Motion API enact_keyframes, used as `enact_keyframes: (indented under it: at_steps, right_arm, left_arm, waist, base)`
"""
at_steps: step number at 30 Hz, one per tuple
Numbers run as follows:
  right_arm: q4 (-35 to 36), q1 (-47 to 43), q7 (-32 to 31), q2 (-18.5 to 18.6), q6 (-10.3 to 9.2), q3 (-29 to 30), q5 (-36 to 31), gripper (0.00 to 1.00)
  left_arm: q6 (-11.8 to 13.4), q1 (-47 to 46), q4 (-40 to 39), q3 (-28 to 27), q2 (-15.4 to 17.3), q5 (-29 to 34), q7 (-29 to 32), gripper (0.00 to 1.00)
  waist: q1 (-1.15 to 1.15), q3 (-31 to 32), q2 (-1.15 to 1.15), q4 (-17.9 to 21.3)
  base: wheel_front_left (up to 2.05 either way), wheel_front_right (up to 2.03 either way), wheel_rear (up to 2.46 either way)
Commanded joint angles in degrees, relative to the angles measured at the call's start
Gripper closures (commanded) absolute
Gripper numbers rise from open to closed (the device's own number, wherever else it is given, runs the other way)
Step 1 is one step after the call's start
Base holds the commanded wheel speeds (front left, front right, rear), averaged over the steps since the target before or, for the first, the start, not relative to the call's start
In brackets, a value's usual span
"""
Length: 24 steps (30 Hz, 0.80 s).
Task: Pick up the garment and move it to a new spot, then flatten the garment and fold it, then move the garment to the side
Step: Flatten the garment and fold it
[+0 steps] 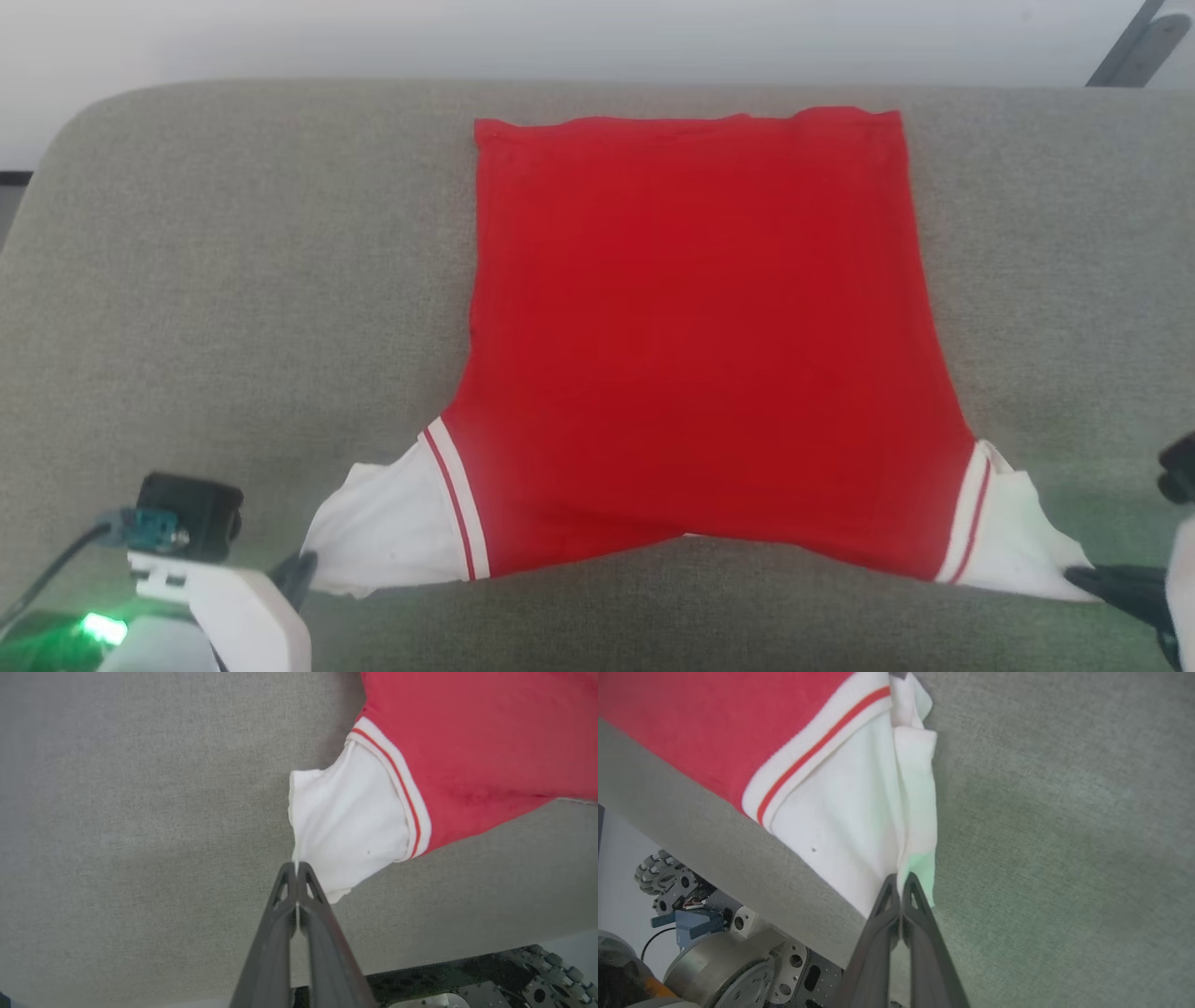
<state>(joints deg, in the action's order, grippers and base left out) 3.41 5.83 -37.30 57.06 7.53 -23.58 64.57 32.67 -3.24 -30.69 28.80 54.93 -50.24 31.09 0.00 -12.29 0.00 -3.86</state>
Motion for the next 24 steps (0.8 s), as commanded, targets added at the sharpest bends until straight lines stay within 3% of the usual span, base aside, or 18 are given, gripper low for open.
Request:
enact_keyframes:
  at_steps: [1, 9, 10, 11, 12, 13, 14, 18, 24]
  right_arm:
    - [-0.01, -2.01, 0.69, -0.70, -0.09, 1.54, -1.55, 1.00]
    - [-6.35, -1.19, 3.35, -10.96, -0.08, 5.23, -14.17, 1.00]
    - [-7.66, -0.43, 3.67, -12.29, -0.11, 5.22, -16.34, 0.85]
    - [-7.66, -0.43, 3.67, -12.29, -0.11, 5.22, -16.34, 0.85]
    - [-8.85, 0.11, 3.85, -13.64, -0.13, 4.95, -18.06, 0.65]
    - [-9.74, 0.58, 3.82, -14.87, -0.13, 4.62, -19.26, 0.51]
    - [-10.42, 1.32, 3.76, -16.02, -0.13, 4.41, -20.28, 0.01]
    - [-10.84, 2.39, 1.87, -17.31, -0.17, 5.06, -22.12, 0.00]
    - [-2.68, 4.97, 0.24, -15.54, -0.09, 11.31, -22.22, 0.00]
  left_arm:
    - [0.82, 1.42, -0.79, -0.22, -0.16, 0.19, -0.74, 1.00]
    - [-2.38, 0.55, 3.08, 1.62, -3.53, 0.52, -3.96, 1.00]
    - [-2.98, 0.02, 3.83, 1.99, -4.21, 0.75, -4.20, 1.00]
    - [-2.98, 0.02, 3.83, 1.99, -4.21, 0.75, -4.20, 1.00]
    - [-3.57, -0.37, 4.66, 2.41, -4.74, 0.90, -4.53, 1.00]
    - [-4.15, -0.84, 5.35, 2.76, -5.19, 1.02, -4.63, 1.00]
    - [-4.66, -1.36, 6.11, 3.06, -5.65, 1.17, -4.98, 1.00]
    - [-6.36, -3.21, 8.37, 3.97, -7.36, 1.81, -5.80, 1.00]
    - [-7.89, -5.01, 10.51, 5.16, -9.26, 3.07, -7.09, 1.00]
  waist:
    - [0.00, -0.61, 0.00, -0.20]
    - [0.00, -2.71, 0.00, -0.71]
    - [0.00, -3.00, 0.00, -0.81]
    - [0.00, -3.00, 0.00, -0.81]
    - [0.00, -3.22, 0.00, -0.87]
    - [0.00, -3.45, 0.00, -0.89]
    - [0.00, -3.63, 0.00, -0.91]
    - [0.00, -4.21, 0.00, -1.06]
    - [0.00, -4.99, 0.00, -1.37]
  base:
    - [0.00, 0.00, 0.00]
    - [0.00, 0.00, 0.00]
    - [0.00, 0.00, 0.00]
    - [0.00, 0.00, 0.00]
    - [0.00, 0.00, 0.00]
    - [0.00, 0.00, 0.00]
    - [0.00, 0.00, 0.00]
    - [0.00, 0.00, 0.00]
    - [0.00, 0.00, 0.00]
